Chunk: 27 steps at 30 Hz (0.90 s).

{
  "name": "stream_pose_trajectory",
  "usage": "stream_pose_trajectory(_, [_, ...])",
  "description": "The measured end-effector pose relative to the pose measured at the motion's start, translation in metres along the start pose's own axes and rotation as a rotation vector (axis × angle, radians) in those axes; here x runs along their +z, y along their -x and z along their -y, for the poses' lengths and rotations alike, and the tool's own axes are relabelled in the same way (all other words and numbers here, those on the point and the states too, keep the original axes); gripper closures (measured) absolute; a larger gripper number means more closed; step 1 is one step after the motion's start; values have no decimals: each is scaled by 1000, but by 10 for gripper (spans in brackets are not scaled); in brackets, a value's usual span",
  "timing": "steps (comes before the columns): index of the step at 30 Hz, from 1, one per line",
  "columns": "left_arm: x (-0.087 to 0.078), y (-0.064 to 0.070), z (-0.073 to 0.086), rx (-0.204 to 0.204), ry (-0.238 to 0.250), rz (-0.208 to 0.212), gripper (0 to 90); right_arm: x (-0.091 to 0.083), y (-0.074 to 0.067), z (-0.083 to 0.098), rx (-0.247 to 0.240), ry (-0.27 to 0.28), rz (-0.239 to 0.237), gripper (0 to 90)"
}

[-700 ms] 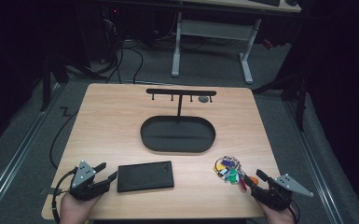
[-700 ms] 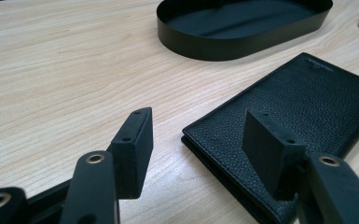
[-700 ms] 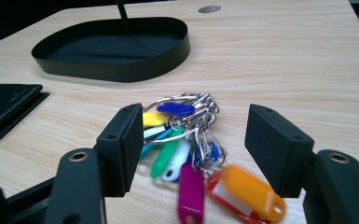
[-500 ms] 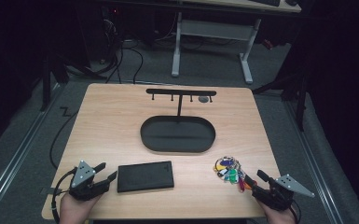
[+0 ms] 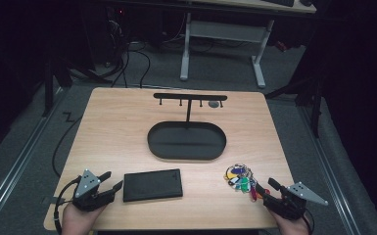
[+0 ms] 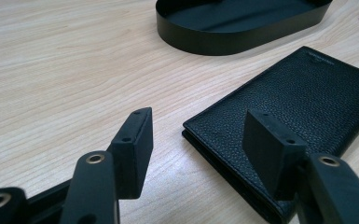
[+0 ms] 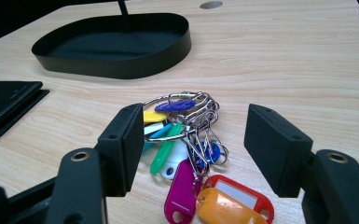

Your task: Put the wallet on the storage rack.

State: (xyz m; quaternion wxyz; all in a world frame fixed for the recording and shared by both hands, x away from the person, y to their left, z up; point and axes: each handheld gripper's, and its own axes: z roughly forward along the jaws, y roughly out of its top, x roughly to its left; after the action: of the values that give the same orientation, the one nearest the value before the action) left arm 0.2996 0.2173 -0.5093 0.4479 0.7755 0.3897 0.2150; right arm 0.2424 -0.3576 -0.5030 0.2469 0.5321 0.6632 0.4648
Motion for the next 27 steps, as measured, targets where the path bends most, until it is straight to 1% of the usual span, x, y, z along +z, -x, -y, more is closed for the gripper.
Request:
stream_pose_trajectory(7, [2, 4, -1, 26, -7, 6, 439, 1, 0, 1, -7, -7, -4, 387])
stream_pose_trajectory(10, [3, 9, -3, 38, -10, 24, 455, 2, -1, 1, -10, -9, -5, 388])
stream_pose_trajectory(12, [5, 14, -5, 40, -21, 43, 451, 2, -1, 1, -9, -10, -6, 389])
stream_pose_trajectory(13, [5, 17, -7, 49, -23, 51, 446, 2, -1, 1, -9, -12, -7, 389])
stream_pose_trajectory(14, [7, 23, -8, 63, -22, 60, 458, 3, -1, 1, -11, -16, -8, 389])
stream_pose_trajectory(15, [8, 26, -9, 69, -23, 70, 466, 3, -1, 1, -10, -18, -9, 389])
stream_pose_trajectory(16, [8, 26, -9, 69, -23, 70, 469, 4, -1, 1, -14, -18, -11, 389])
stream_pose_trajectory(17, [9, 30, -10, 79, -28, 83, 469, 4, -1, 1, -14, -18, -11, 389])
stream_pose_trajectory(18, [11, 37, -12, 89, -34, 105, 468, 4, -1, 1, -11, -22, -9, 389])
stream_pose_trajectory(19, [11, 37, -12, 89, -34, 105, 466, 4, -1, 1, -11, -22, -9, 389])
stream_pose_trajectory(20, [13, 40, -12, 90, -35, 117, 466, 4, -1, 1, -11, -21, -10, 389])
stream_pose_trajectory(21, [16, 47, -14, 95, -46, 137, 463, 4, -1, 2, -12, -21, -11, 390])
stream_pose_trajectory(22, [16, 47, -14, 95, -46, 137, 463, 4, -1, 2, -12, -21, -11, 390])
stream_pose_trajectory(24, [19, 55, -16, 111, -51, 160, 461, 4, -1, 2, -10, -22, -12, 390])
stream_pose_trajectory(27, [23, 67, -18, 131, -54, 211, 456, 4, -1, 2, -11, -26, -12, 390])
